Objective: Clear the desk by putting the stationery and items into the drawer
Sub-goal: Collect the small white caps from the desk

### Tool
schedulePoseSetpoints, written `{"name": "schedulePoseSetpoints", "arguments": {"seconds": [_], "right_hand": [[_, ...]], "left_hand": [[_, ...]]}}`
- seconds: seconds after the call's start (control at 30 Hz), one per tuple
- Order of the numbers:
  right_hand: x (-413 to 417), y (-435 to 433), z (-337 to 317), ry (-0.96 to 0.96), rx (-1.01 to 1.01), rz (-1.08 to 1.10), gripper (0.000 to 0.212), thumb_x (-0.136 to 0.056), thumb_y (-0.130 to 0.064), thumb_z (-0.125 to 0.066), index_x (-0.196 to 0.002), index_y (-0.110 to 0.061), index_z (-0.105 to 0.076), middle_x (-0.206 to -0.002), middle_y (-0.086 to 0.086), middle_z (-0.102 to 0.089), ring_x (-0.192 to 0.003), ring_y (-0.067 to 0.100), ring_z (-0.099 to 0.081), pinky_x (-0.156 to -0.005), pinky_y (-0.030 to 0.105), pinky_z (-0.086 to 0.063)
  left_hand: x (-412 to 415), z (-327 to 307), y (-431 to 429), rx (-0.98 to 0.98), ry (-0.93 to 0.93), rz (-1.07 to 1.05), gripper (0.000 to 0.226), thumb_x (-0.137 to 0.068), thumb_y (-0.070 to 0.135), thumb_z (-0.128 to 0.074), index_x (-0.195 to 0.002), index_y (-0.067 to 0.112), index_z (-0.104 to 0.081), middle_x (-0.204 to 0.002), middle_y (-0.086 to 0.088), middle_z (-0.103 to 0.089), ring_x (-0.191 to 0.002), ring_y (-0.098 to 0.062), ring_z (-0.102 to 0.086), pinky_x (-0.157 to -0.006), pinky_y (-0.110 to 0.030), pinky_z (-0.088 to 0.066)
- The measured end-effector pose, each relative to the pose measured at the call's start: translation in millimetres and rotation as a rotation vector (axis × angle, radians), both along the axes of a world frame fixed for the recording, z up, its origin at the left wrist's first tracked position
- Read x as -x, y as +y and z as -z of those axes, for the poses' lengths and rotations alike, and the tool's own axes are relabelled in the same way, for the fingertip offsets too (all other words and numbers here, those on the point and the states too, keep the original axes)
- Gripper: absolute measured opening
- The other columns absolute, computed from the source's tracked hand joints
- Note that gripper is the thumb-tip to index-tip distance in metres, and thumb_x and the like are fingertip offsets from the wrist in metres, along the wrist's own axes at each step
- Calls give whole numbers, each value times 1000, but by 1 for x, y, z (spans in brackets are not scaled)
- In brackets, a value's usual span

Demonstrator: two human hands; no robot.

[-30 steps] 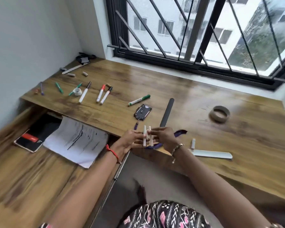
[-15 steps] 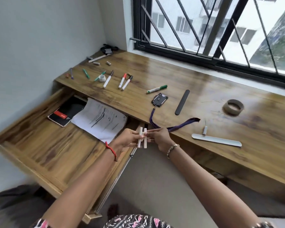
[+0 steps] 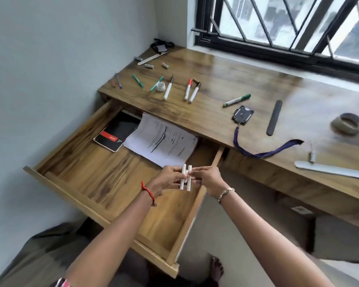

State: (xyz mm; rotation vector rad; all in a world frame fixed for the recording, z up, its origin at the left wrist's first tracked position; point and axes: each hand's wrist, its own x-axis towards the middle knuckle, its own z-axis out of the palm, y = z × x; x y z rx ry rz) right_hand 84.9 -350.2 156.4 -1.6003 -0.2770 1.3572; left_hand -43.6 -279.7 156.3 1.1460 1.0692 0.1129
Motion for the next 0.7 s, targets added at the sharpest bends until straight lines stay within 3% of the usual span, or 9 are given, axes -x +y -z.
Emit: {"name": "schedulePoseSetpoints", "arguments": {"seconds": [0.17,0.33,0.53,0.7], "right_hand": [[51,17,7,27,21,91,25,-77,12,-65,-101,19,-59,-70,18,-66,-47,15,-65,-46,19,-51],[83,22,6,-10,10,174,20,-80,11,-63,-99,16,-60,-76,21,-65,-48,16,-66,-46,20,-53],[98,26,7,-46,36,196,17,-80,8,-64,-97,9,-62,-76,17,-67,-51,16,-66,-52,22,-56],[106,36,7,-50,42,147,17,-80,6,-65,-97,7,-63,-76,15,-66,-51,15,-66,-52,24,-56]], "left_hand": [[41,7,29,7,24,88,28,-86,-1,-58,-114,-5,-59,-102,-17,-67,-78,-16,-66,-70,-26,-57],[67,10,43,75,0,146,26,-87,2,-58,-113,-1,-60,-88,-8,-69,-77,-14,-68,-71,-25,-57],[80,17,53,132,-44,143,27,-85,4,-61,-112,0,-60,-92,-10,-69,-83,-18,-68,-75,-26,-57],[92,22,60,119,-15,120,26,-84,8,-64,-108,-2,-63,-86,-10,-71,-75,-16,-70,-71,-28,-58]]}}
